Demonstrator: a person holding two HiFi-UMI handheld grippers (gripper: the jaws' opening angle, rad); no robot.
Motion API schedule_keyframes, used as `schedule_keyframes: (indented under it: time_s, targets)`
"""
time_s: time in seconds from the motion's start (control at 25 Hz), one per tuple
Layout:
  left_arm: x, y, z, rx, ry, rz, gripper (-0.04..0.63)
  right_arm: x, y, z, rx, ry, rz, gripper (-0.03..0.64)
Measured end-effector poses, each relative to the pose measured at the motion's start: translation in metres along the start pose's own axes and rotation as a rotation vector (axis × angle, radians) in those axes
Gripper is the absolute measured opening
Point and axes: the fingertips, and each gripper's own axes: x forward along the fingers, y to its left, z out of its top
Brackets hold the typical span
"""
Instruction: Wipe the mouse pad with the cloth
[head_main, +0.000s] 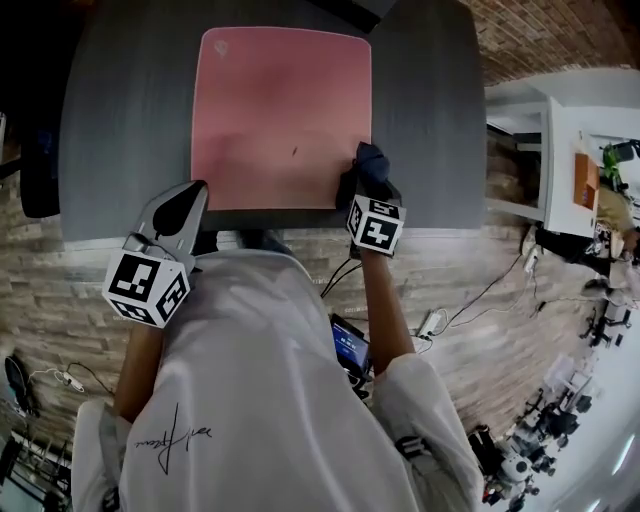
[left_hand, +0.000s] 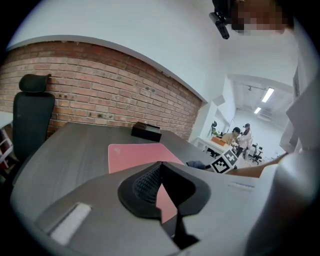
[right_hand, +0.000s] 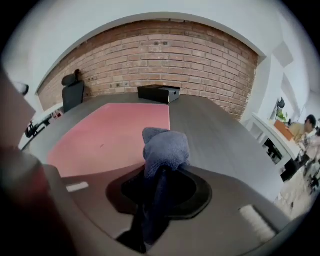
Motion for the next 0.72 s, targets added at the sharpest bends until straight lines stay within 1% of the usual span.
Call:
schedule_keyframes:
  time_s: [0.04, 0.12, 0.36, 0.44, 0.6, 0.72]
  targets:
    - [0.001, -0.001, 0.0, 0.009, 0.005, 0.009, 0.014, 0.007, -0.001, -0.003, -0.014, 0.006, -0.011, 0.083]
    - [0.002, -0.002, -0.003, 0.016, 0.014, 0.019, 0.014, 0.019, 0.0, -0.009, -0.004, 0.016, -0.005, 0.083]
    - [0.002, 0.008, -0.008, -0.024, 0.027, 0.023, 0.014, 0.024, 0.006, -0.012, 0.066, 0.012, 0.034, 0.087]
    - [0.007, 0.009, -0.006, -0.038, 0.024, 0.014, 0.014, 0.024, 0.007, -0.012, 0.09, 0.011, 0.037, 0.087]
    - [0.016, 0.006, -0.003, -0.056, 0.015, -0.017, 0.014, 0.023, 0.007, -0.012, 0.092, 0.004, 0.006, 0.087]
    - [0.022, 0.007, -0.005, -0.073, 0.022, -0.026, 0.014, 0.023, 0.007, -0.013, 0.108, 0.006, -0.004, 0.087]
